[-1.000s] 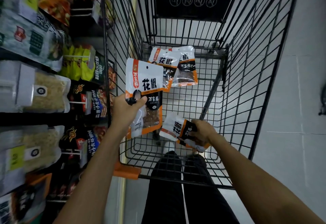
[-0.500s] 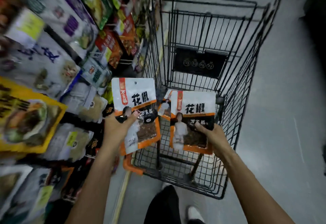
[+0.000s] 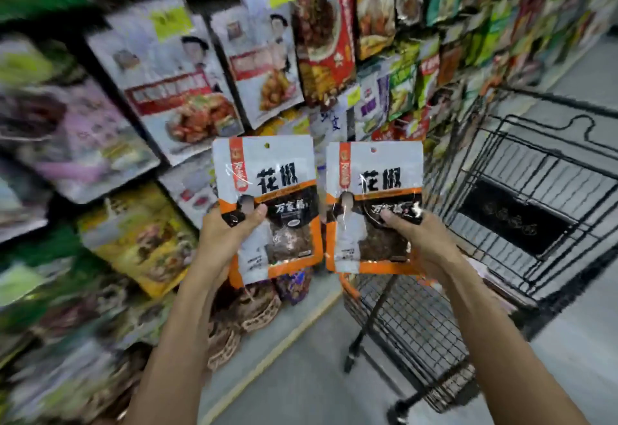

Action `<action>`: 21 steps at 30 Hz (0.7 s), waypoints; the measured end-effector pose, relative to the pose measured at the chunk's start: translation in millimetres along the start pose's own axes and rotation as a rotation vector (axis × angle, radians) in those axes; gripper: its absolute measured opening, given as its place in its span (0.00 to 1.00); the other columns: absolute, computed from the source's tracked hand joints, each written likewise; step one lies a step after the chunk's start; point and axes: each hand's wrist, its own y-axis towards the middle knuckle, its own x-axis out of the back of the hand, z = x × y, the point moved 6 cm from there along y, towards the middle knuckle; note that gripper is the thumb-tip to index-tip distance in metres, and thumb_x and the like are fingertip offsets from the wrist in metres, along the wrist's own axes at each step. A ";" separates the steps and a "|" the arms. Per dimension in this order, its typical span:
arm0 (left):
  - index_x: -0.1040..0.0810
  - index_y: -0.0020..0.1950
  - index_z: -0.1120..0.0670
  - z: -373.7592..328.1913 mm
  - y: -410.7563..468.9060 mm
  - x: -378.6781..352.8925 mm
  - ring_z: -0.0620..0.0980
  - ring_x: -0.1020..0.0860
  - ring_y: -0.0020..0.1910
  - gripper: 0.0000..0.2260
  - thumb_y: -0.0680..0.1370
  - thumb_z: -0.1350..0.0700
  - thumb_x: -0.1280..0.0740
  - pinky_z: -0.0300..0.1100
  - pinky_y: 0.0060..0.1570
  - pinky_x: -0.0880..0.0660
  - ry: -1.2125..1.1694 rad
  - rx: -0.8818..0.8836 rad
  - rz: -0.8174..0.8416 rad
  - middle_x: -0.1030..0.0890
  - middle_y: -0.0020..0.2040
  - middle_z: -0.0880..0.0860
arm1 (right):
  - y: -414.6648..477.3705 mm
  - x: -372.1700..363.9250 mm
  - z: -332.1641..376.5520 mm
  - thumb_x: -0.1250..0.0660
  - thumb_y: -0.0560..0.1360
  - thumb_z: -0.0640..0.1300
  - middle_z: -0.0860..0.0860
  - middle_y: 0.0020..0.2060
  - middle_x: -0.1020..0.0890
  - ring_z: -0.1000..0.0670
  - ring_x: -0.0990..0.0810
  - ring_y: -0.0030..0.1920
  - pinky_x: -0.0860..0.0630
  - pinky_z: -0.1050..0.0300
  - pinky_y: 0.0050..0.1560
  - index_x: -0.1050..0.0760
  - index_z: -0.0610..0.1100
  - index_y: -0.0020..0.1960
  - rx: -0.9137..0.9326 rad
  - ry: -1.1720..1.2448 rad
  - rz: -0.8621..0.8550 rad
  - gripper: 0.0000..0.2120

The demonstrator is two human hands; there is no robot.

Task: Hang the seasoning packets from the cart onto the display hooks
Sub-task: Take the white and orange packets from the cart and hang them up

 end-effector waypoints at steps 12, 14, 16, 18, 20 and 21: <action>0.22 0.59 0.52 -54.8 -190.9 311.2 0.47 0.19 0.46 0.26 0.64 0.45 0.26 0.39 0.40 0.19 -0.007 -0.113 -0.432 0.16 0.49 0.48 | -162.3 -294.9 58.2 0.26 0.68 0.47 0.64 0.33 0.16 0.66 0.18 0.39 0.26 0.74 0.32 0.22 0.50 0.44 0.214 -0.018 0.515 0.08; 0.25 0.65 0.55 -59.0 -232.2 365.6 0.51 0.20 0.50 0.32 0.63 0.45 0.26 0.41 0.48 0.19 -0.011 -0.138 -0.506 0.17 0.52 0.52 | -201.2 -344.3 54.1 0.28 0.71 0.41 0.69 0.27 0.20 0.71 0.21 0.35 0.28 0.78 0.30 0.26 0.52 0.41 0.245 0.029 0.577 0.09; 0.25 0.65 0.52 -63.2 -270.3 415.5 0.48 0.20 0.54 0.33 0.62 0.44 0.25 0.38 0.48 0.23 0.005 -0.148 -0.543 0.17 0.50 0.45 | -239.7 -392.4 44.1 0.28 0.72 0.40 0.61 0.31 0.16 0.66 0.18 0.38 0.27 0.75 0.31 0.23 0.50 0.44 0.234 0.027 0.640 0.07; 0.25 0.65 0.53 -65.1 -305.0 461.4 0.47 0.19 0.54 0.34 0.62 0.43 0.25 0.39 0.49 0.24 0.013 -0.133 -0.557 0.17 0.49 0.44 | -279.1 -436.8 34.8 0.28 0.72 0.42 0.56 0.41 0.15 0.63 0.18 0.41 0.24 0.72 0.35 0.21 0.48 0.47 0.222 0.009 0.694 0.05; 0.26 0.66 0.58 -64.7 -335.2 504.0 0.48 0.19 0.54 0.37 0.61 0.43 0.24 0.39 0.48 0.23 -0.006 -0.115 -0.592 0.16 0.49 0.46 | -313.4 -473.7 27.0 0.28 0.73 0.42 0.56 0.43 0.15 0.65 0.18 0.39 0.25 0.73 0.36 0.21 0.49 0.47 0.222 0.010 0.733 0.05; 0.27 0.66 0.61 -64.2 -348.1 521.9 0.50 0.20 0.55 0.38 0.61 0.44 0.24 0.40 0.46 0.21 -0.013 -0.110 -0.605 0.16 0.49 0.49 | -327.6 -489.6 22.6 0.28 0.73 0.41 0.58 0.41 0.15 0.66 0.18 0.38 0.25 0.74 0.35 0.21 0.49 0.47 0.219 0.012 0.749 0.05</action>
